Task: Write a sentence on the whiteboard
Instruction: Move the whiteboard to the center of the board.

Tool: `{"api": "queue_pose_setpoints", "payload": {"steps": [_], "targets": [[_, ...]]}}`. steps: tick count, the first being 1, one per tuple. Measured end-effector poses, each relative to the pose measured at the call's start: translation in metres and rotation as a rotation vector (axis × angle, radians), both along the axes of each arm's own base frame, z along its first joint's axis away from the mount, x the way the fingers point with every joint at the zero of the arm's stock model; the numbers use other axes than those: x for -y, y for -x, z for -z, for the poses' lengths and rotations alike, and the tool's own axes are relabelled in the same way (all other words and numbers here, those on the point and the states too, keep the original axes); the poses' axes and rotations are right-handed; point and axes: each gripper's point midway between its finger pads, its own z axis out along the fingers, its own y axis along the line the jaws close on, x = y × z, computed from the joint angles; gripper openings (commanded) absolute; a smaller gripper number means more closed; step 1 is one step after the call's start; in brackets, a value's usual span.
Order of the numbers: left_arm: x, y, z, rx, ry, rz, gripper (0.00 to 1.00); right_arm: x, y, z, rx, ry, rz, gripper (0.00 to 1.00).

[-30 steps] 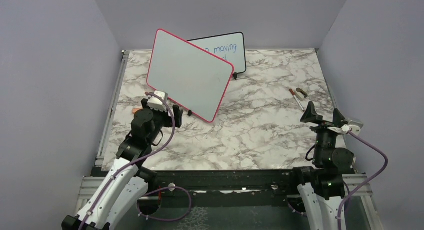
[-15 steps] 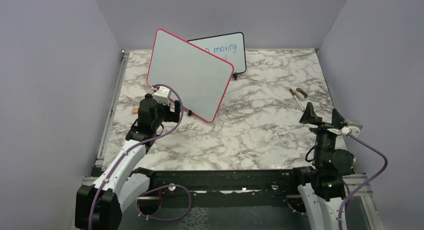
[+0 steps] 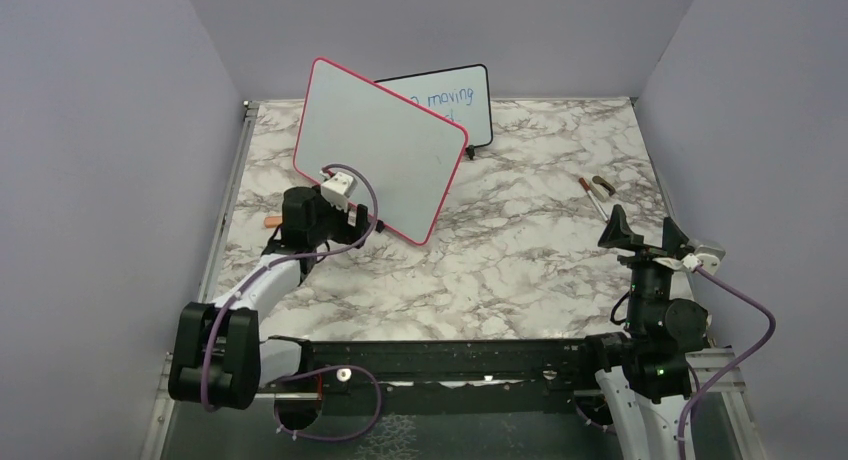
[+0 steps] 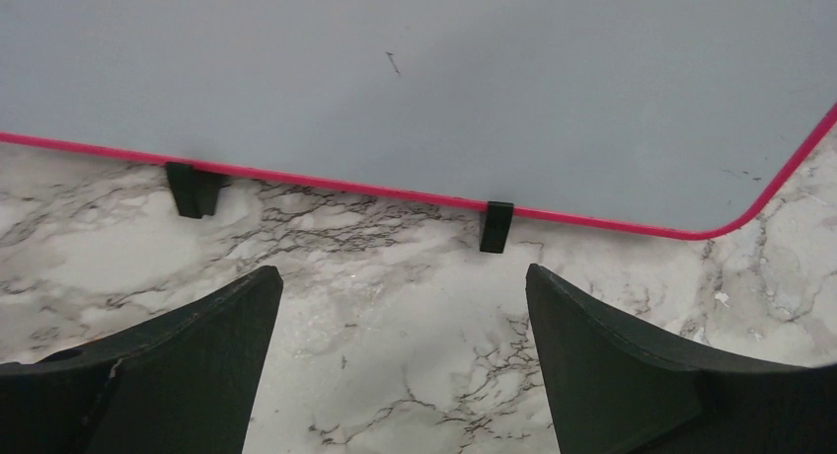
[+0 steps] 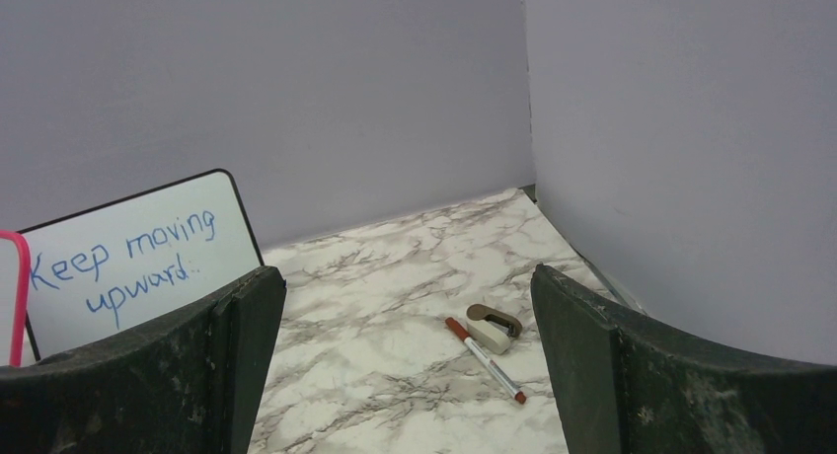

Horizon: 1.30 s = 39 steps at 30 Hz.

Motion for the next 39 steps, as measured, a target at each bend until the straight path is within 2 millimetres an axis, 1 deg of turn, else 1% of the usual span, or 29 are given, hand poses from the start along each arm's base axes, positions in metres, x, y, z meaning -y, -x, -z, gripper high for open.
{"api": "queue_pose_setpoints", "payload": {"steps": [4,10,12,13,16,19,25,29,32,39], "targets": [[0.011,0.005,0.019,-0.066,0.027,0.061,0.79,0.000,0.000,0.000,0.000,0.000,0.000,1.00],[0.025,0.006,0.030,-0.106,0.057,0.083,0.75,0.000,0.000,0.000,0.000,0.000,0.000,1.00],[0.029,0.005,0.036,-0.129,0.055,0.092,0.72,0.000,0.000,0.000,0.000,0.000,0.000,1.00],[0.030,0.005,0.039,-0.138,0.053,0.095,0.68,0.000,0.000,0.000,0.000,0.000,0.000,1.00],[0.029,0.001,0.045,-0.157,0.046,0.084,0.65,0.000,0.000,0.000,-0.001,0.000,0.000,1.00],[0.030,-0.004,0.047,-0.159,0.037,0.077,0.64,0.000,0.000,0.000,-0.001,0.000,0.000,1.00],[0.042,-0.009,0.048,-0.139,0.006,0.118,0.58,0.000,0.000,0.001,-0.001,0.000,0.000,1.00],[0.045,-0.012,0.051,-0.138,-0.009,0.135,0.56,0.000,0.000,0.001,-0.001,0.000,0.000,1.00],[0.050,-0.014,0.053,-0.139,-0.023,0.153,0.53,0.000,0.000,0.001,-0.001,0.000,0.000,1.00],[0.070,-0.014,0.053,-0.145,-0.071,0.217,0.41,0.000,0.000,0.001,-0.001,0.000,0.001,1.00]]}}
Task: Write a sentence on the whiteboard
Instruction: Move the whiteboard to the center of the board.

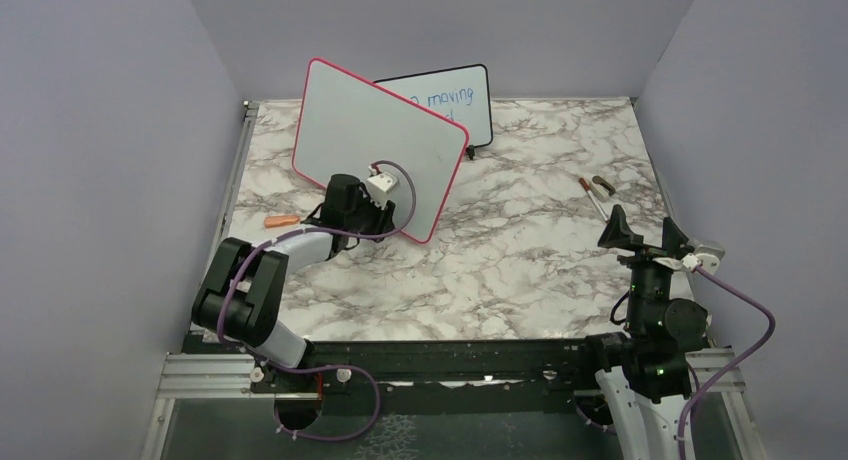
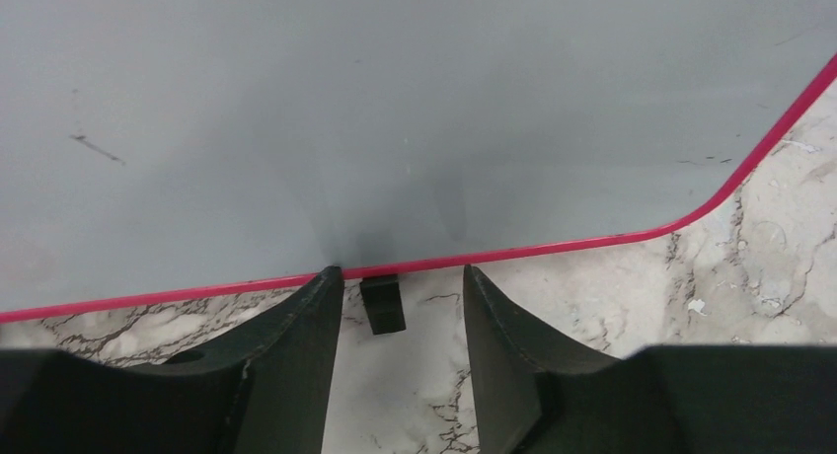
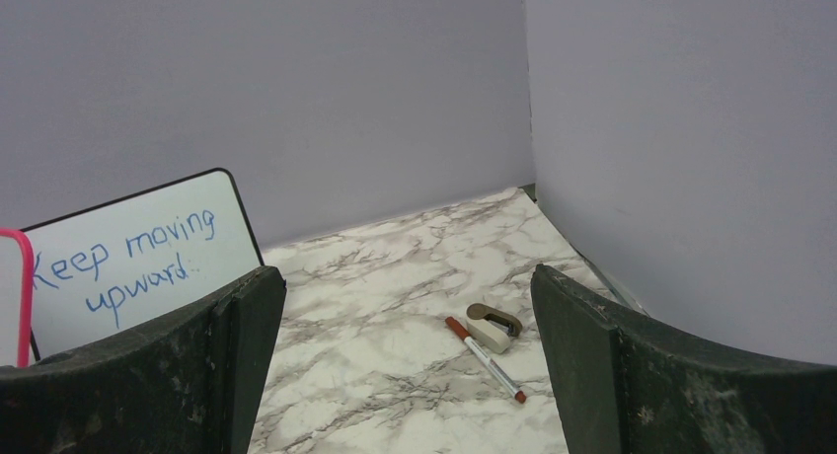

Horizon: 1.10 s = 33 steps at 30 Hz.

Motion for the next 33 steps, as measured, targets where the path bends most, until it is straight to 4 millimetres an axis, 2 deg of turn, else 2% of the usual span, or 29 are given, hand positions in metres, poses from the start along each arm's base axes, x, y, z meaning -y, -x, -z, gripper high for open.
{"api": "queue_pose_setpoints", "payload": {"steps": [9,14,19,26,33], "targets": [[0.010,-0.001,-0.004,-0.042,0.036,-0.108,0.37,0.000,0.000,0.000,0.000,0.000,0.000,1.00],[0.026,0.000,-0.008,-0.071,0.105,-0.178,0.35,0.000,0.000,0.000,0.000,0.000,0.000,1.00],[0.059,0.008,-0.007,-0.091,0.166,-0.219,0.35,0.000,0.000,0.000,0.000,0.000,0.001,1.00],[0.117,0.027,-0.002,-0.129,0.226,-0.229,0.35,0.000,0.000,0.000,-0.001,0.000,0.002,1.00],[0.165,0.010,-0.005,-0.128,0.268,-0.273,0.38,0.000,0.000,0.000,-0.001,-0.001,0.003,1.00]]}}
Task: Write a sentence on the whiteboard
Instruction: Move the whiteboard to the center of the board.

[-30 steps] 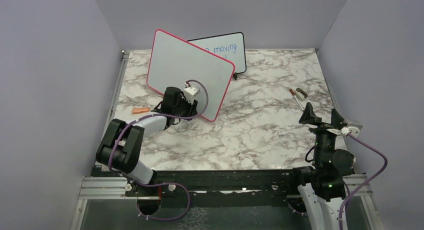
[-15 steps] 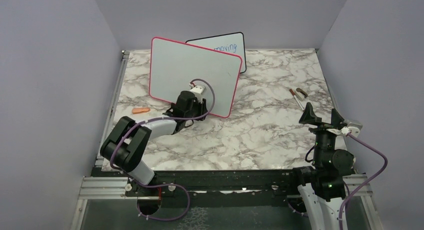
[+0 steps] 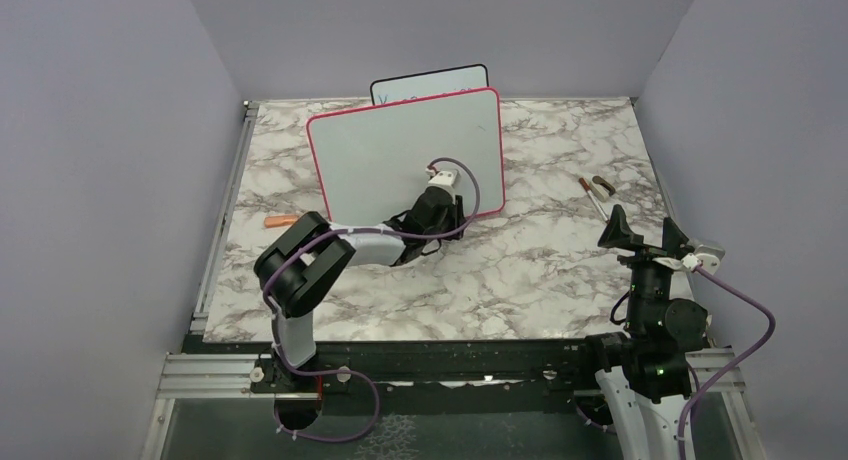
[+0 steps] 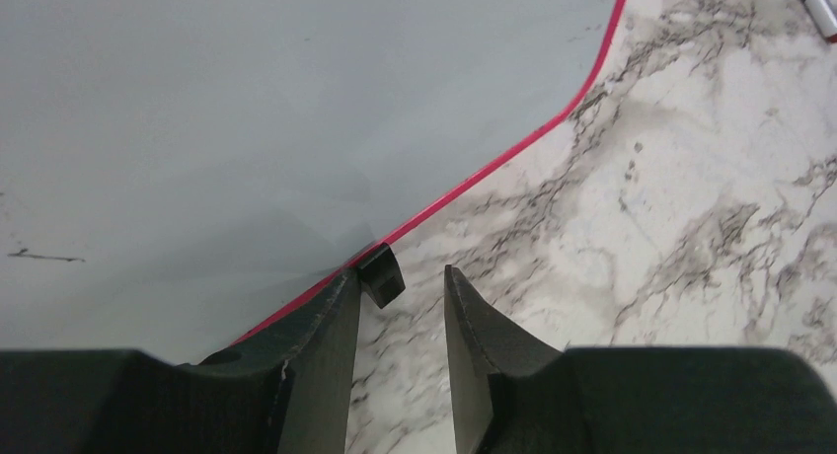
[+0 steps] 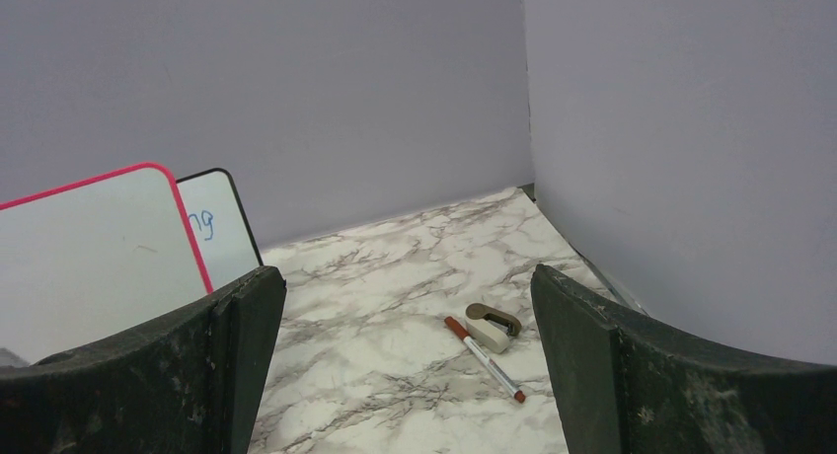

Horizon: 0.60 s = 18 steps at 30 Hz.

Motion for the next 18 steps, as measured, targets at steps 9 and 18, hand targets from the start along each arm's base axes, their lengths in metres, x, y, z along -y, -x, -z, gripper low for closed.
{"api": "queue_pose_setpoints", "payload": {"steps": [9,18], "targets": [[0.046,-0.007,-0.014,0.017,0.076,-0.058,0.45,0.000,0.000,0.000,0.000,0.000,0.000,1.00],[0.014,0.000,-0.079,0.080,0.089,-0.181,0.65,0.000,0.000,0.000,0.000,0.000,0.000,1.00]]}}
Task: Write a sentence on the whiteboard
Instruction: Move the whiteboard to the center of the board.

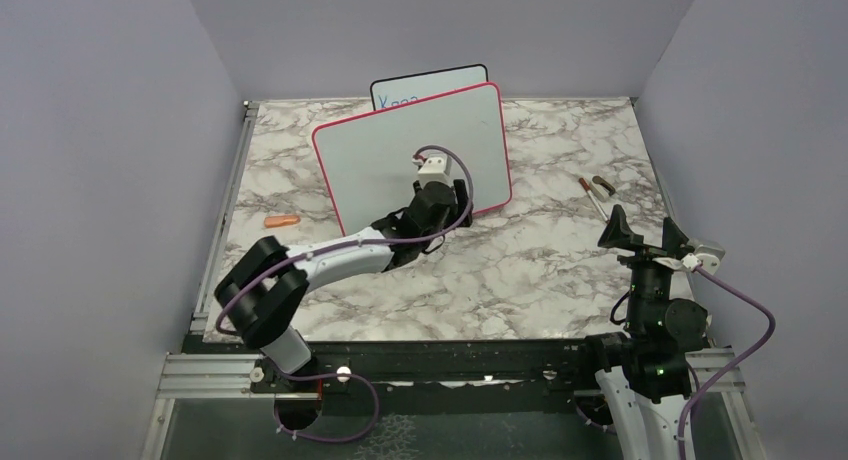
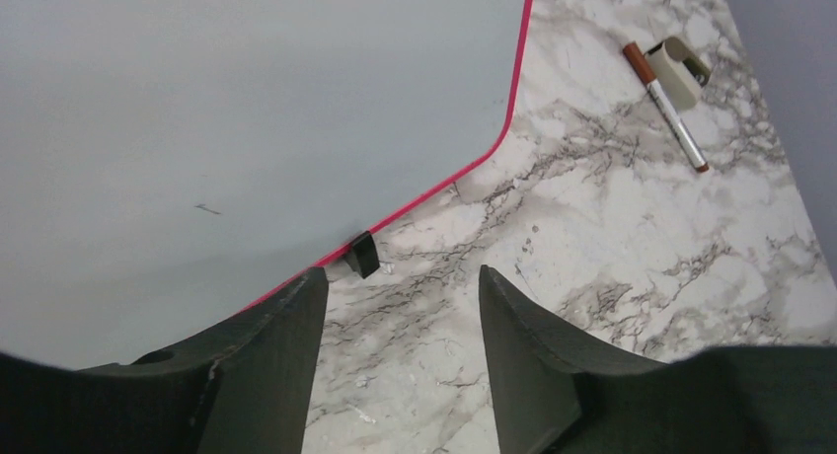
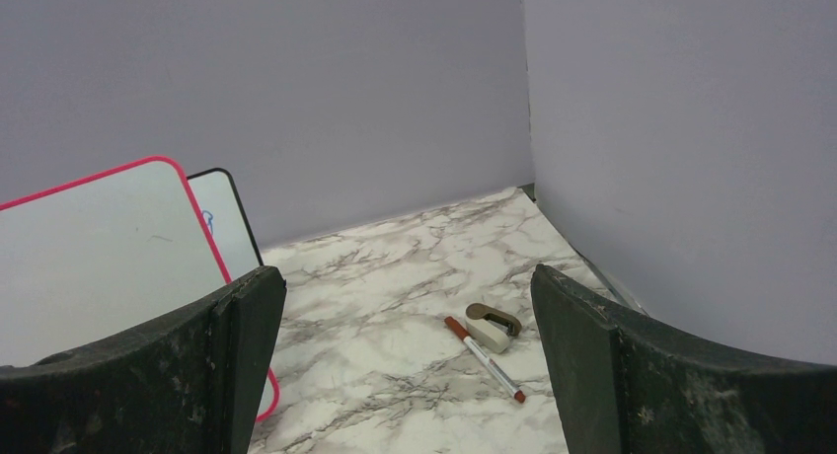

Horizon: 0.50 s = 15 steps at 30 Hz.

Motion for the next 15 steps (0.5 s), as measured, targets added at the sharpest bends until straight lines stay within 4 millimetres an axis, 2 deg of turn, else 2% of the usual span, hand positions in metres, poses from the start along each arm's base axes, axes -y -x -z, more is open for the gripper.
{"api": "queue_pose_setpoints", "payload": {"steps": [2,5,9,12,15], "targets": [[-0.020,0.005,-0.017,0.022,-0.006,-0.046,0.71,0.000,0.000,0.000,0.000,0.000,0.000,1.00],[-0.053,0.015,-0.025,0.020,-0.052,-0.114,0.81,0.000,0.000,0.000,-0.001,0.000,0.000,1.00],[-0.096,0.026,-0.019,-0.019,-0.126,-0.185,0.82,0.000,-0.001,0.001,-0.007,0.001,-0.002,1.00],[-0.141,0.029,-0.014,-0.056,-0.171,-0.258,0.85,-0.002,-0.004,0.003,-0.016,0.005,-0.008,1.00],[-0.182,0.030,-0.020,-0.068,-0.183,-0.331,0.90,-0.005,-0.008,0.006,-0.034,0.014,-0.024,1.00]]}}
